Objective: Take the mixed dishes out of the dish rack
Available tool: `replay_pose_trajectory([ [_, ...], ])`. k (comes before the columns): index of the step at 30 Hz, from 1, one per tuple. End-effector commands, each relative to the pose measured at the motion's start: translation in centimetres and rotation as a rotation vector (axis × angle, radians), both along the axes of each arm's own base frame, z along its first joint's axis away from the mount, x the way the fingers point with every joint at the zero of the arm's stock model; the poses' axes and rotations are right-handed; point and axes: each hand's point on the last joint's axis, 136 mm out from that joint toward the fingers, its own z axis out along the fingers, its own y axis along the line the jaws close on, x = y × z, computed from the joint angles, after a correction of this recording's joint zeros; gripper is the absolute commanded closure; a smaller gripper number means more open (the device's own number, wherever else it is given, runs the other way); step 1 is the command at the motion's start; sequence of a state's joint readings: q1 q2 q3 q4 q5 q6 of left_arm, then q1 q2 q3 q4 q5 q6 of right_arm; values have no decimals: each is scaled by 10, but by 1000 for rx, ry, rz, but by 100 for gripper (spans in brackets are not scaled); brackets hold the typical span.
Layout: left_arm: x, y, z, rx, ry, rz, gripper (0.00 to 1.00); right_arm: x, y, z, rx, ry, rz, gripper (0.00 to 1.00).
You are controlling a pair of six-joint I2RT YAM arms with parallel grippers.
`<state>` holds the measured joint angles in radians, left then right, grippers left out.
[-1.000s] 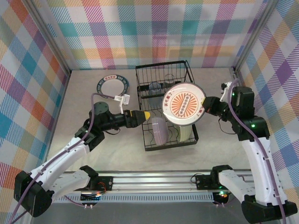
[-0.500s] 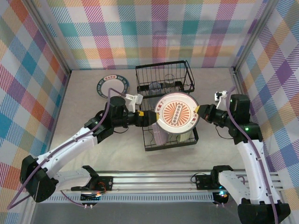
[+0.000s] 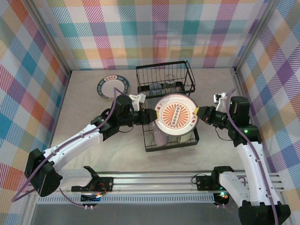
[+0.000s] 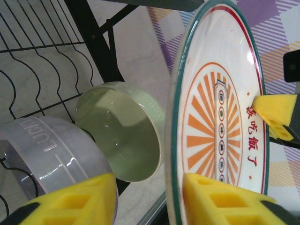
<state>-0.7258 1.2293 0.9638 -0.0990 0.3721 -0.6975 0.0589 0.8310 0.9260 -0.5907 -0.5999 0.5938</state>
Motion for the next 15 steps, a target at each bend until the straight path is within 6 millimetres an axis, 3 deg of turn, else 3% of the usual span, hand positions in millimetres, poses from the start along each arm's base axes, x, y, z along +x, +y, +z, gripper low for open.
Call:
replay_pose_trajectory([
  [1,1,-6,12,-41,-10,2,65,-1,7,21,52,-78,39,100],
  [7,0,-10,10,-68,11,-6,79,-1,9,23,64,-86,50,100],
  [12,0,-12,11,-91,18,-11,100,-2,10,22,67,-90,58,100],
  [15,0,-10,15,-121,20,4,100,-3,10,23,68,-95,60,100],
])
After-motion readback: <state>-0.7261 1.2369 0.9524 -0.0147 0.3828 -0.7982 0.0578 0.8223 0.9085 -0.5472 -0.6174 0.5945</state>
